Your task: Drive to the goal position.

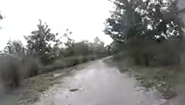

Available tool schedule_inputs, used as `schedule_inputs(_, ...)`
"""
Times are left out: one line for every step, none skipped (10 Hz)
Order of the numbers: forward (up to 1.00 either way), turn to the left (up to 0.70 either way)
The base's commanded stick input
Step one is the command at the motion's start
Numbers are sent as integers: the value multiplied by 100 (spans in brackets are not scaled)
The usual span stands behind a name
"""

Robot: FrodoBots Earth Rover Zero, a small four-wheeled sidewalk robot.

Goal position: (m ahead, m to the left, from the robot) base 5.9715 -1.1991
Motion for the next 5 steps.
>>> schedule_inputs(100,0)
schedule_inputs(100,0)
schedule_inputs(100,0)
schedule_inputs(100,0)
schedule_inputs(100,0)
